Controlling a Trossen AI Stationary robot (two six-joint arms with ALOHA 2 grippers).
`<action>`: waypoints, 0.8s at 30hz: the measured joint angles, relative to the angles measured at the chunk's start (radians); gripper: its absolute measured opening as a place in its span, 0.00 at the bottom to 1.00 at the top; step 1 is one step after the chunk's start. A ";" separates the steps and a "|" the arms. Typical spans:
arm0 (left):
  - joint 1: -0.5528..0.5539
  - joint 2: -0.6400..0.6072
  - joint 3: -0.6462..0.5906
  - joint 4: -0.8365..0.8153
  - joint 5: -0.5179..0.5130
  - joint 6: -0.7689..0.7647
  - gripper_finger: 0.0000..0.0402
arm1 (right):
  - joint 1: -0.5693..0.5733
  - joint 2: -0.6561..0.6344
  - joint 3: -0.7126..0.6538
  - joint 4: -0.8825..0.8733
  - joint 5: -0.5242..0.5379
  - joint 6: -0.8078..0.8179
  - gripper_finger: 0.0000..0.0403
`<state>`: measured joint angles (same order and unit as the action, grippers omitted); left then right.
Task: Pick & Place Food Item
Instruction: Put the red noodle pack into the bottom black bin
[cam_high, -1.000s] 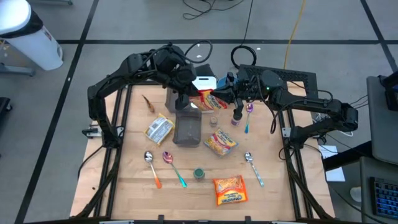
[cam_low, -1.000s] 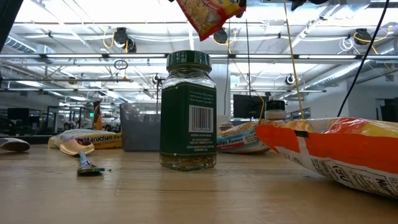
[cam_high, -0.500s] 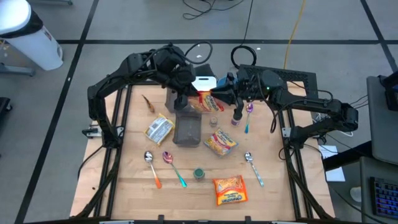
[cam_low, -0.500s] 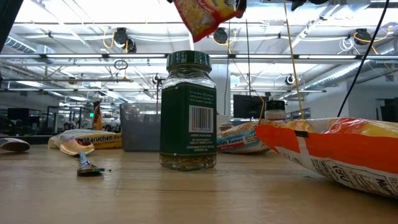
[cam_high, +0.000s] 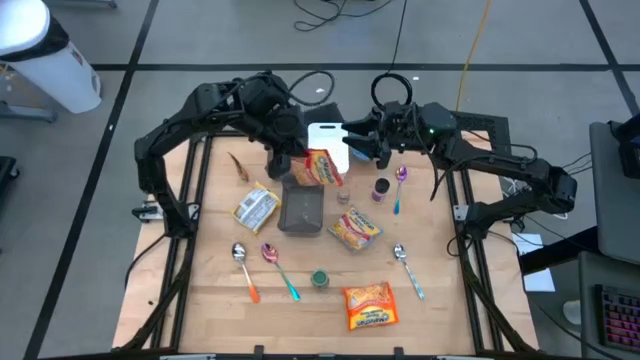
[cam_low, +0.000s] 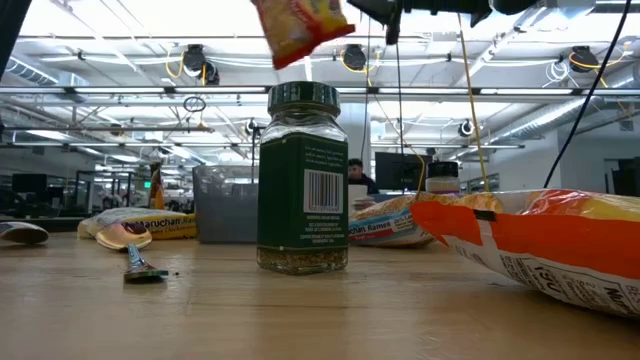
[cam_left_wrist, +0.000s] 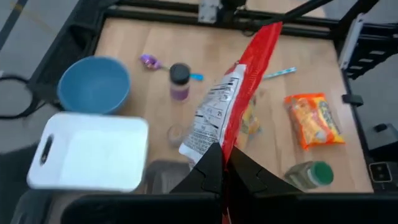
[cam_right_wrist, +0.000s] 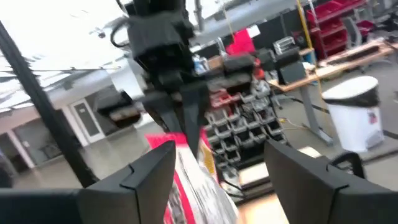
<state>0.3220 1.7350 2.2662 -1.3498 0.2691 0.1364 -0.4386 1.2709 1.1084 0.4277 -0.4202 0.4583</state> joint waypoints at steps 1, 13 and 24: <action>0.009 -0.008 0.000 -0.019 -0.007 0.000 0.00 | -0.004 0.000 0.000 -0.019 0.001 0.000 0.61; 0.132 -0.035 -0.033 -0.086 0.044 -0.003 0.00 | -0.048 -0.002 -0.019 -0.260 0.000 -0.043 0.58; 0.109 -0.031 -0.295 0.012 0.043 0.008 0.00 | -0.029 -0.006 -0.300 -0.055 0.005 0.109 0.57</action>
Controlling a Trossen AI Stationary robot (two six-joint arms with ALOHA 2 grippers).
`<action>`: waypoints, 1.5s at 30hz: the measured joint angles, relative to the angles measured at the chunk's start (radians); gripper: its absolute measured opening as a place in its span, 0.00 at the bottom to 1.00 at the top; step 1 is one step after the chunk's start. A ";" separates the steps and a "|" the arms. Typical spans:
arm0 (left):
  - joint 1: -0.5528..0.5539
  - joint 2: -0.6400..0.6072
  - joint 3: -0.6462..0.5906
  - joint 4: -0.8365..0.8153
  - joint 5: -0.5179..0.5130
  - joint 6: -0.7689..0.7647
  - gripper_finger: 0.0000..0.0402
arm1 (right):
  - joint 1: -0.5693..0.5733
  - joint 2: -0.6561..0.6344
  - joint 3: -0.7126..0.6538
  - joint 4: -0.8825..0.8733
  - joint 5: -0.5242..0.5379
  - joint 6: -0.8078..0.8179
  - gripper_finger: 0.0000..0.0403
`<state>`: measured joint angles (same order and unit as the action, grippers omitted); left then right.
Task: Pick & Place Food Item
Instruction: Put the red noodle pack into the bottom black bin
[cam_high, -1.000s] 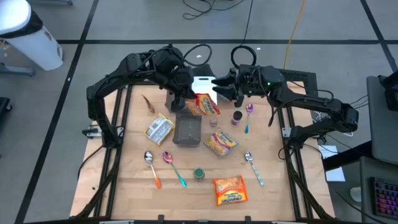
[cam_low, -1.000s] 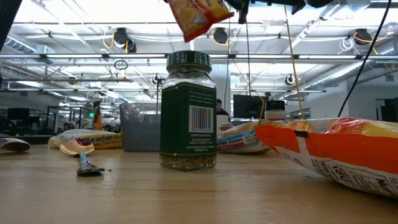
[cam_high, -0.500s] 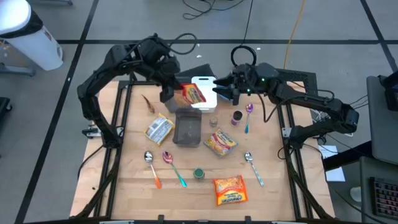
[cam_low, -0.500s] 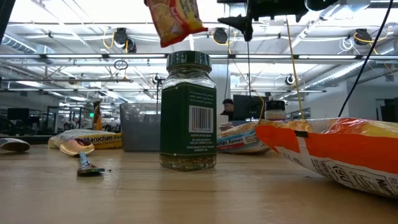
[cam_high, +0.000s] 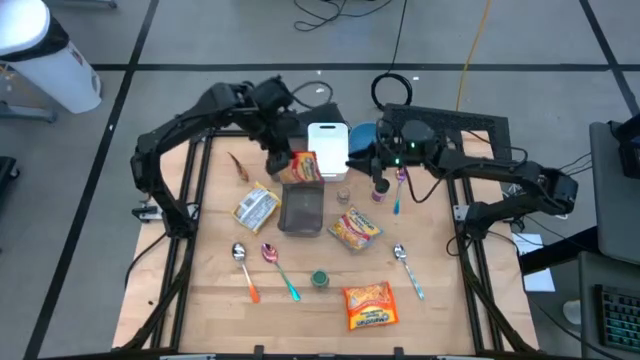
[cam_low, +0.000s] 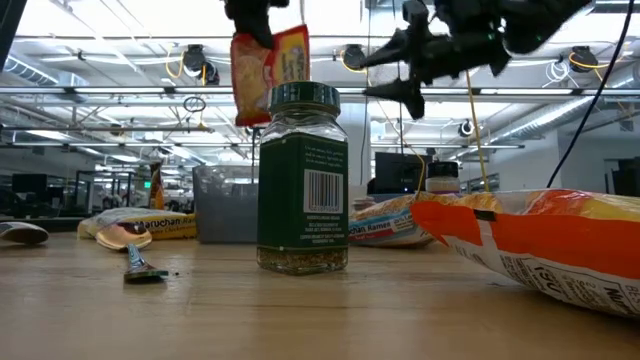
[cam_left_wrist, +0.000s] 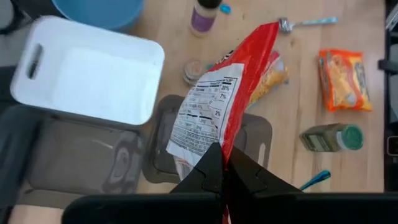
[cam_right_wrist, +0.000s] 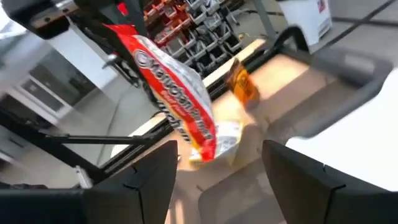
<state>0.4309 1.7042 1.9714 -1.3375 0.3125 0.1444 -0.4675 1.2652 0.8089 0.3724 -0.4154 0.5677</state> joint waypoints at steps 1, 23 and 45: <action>-0.002 0.000 -0.021 0.013 0.000 0.000 0.00 | 0.007 0.000 -0.043 0.070 0.000 0.037 0.57; 0.002 0.012 -0.163 0.137 -0.062 0.120 0.00 | 0.274 0.000 -0.612 1.058 0.548 0.441 0.55; 0.001 0.107 -0.163 0.086 -0.098 0.142 0.00 | 0.280 -0.018 -0.317 0.631 0.333 0.130 0.49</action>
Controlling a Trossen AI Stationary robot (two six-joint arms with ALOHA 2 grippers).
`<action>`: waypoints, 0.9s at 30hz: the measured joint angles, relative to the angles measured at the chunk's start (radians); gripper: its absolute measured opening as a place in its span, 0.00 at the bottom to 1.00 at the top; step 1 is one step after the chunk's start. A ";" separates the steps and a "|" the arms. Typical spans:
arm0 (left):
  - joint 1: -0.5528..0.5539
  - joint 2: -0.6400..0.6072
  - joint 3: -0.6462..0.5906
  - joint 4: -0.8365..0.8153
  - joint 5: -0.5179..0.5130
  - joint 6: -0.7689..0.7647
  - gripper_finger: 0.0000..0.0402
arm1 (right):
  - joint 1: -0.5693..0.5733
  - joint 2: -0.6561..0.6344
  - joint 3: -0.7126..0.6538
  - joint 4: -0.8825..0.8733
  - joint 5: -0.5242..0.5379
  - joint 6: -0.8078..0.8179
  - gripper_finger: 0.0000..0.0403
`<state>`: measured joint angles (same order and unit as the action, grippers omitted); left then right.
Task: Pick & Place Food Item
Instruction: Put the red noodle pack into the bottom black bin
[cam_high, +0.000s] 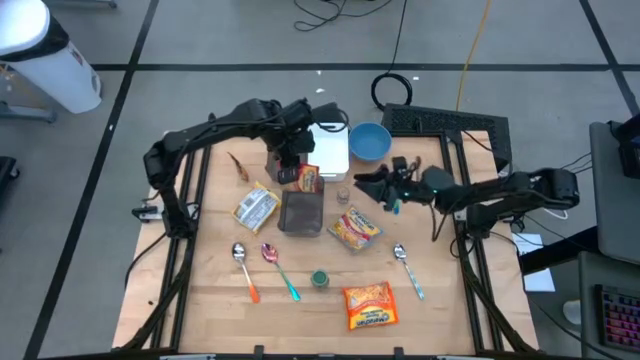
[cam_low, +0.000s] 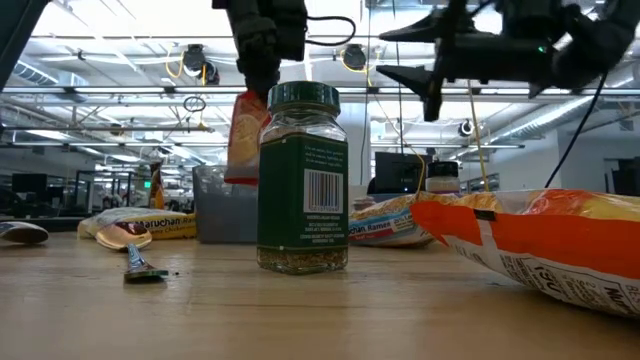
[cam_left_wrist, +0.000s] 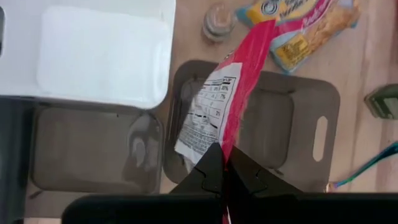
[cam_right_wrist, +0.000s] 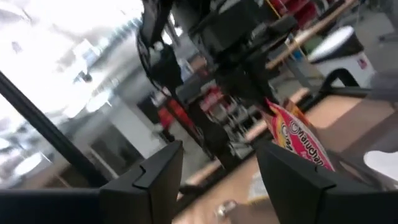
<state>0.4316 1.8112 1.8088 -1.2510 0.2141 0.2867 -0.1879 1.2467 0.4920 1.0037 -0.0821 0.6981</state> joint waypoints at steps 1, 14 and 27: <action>0.000 0.003 0.000 0.002 -0.001 0.001 0.00 | 0.000 -0.001 0.021 -0.041 -0.007 -0.018 0.49; 0.001 0.004 0.000 0.044 -0.006 0.048 0.00 | -0.009 -0.003 0.067 -0.100 -0.024 -0.051 0.48; 0.011 0.048 0.000 0.079 0.002 0.033 0.00 | -0.009 -0.003 0.067 -0.108 -0.023 -0.052 0.47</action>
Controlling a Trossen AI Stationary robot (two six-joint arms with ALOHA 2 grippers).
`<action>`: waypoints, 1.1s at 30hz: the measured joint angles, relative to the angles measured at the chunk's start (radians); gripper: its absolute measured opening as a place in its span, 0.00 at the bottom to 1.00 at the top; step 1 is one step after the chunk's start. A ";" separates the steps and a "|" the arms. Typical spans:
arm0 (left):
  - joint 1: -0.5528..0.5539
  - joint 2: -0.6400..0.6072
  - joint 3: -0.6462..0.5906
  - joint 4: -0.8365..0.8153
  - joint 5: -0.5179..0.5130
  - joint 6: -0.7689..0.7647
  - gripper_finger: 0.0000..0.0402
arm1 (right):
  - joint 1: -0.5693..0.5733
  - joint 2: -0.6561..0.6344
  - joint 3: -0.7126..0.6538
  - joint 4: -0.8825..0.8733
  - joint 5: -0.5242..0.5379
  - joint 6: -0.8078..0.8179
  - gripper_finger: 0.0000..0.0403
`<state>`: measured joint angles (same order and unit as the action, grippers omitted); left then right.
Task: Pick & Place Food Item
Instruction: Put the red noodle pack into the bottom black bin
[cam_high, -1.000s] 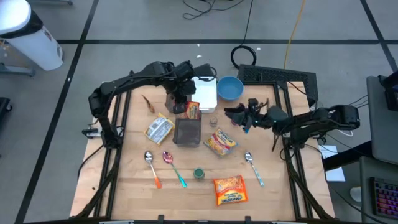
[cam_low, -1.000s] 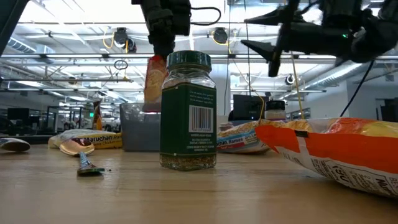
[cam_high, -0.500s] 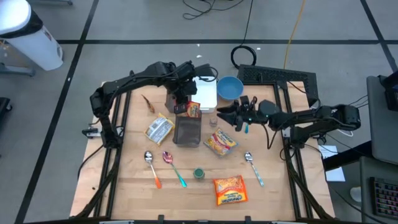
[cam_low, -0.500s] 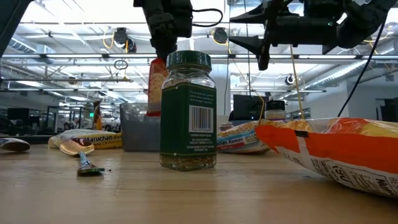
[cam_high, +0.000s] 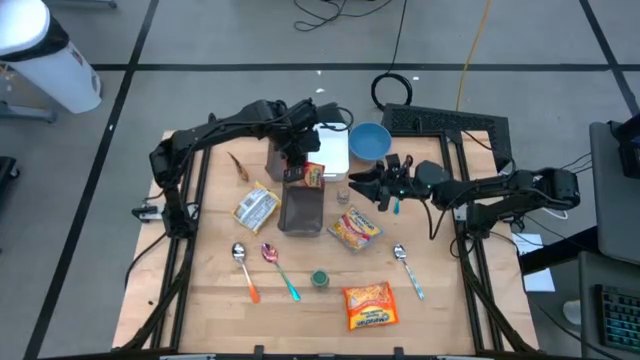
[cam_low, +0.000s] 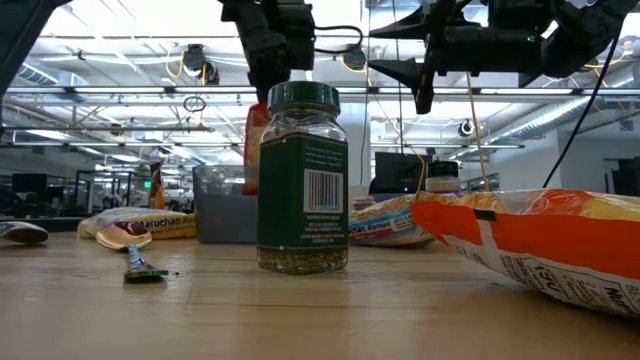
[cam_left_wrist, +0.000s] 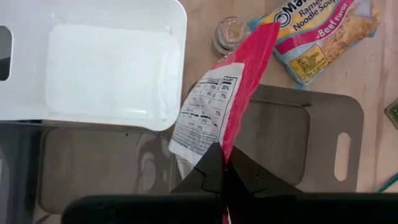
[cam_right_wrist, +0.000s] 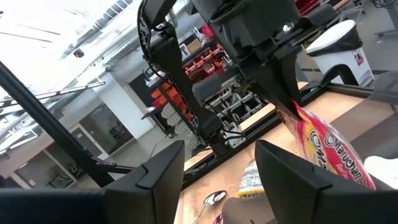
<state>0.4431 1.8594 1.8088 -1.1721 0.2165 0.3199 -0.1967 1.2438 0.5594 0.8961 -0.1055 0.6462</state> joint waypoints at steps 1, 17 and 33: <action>0.000 0.002 0.000 -0.002 0.000 0.000 0.00 | 0.000 0.000 0.000 -0.003 0.001 0.000 0.47; -0.006 0.063 0.000 0.026 -0.005 -0.022 0.01 | 0.000 0.000 0.000 -0.016 0.004 0.000 0.46; 0.001 0.065 -0.070 0.063 -0.031 -0.049 0.01 | 0.000 0.000 0.000 -0.019 0.004 0.001 0.46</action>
<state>0.4444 1.9244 1.7384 -1.1089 0.1852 0.2707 -0.1967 1.2434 0.5598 0.8772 -0.1017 0.6474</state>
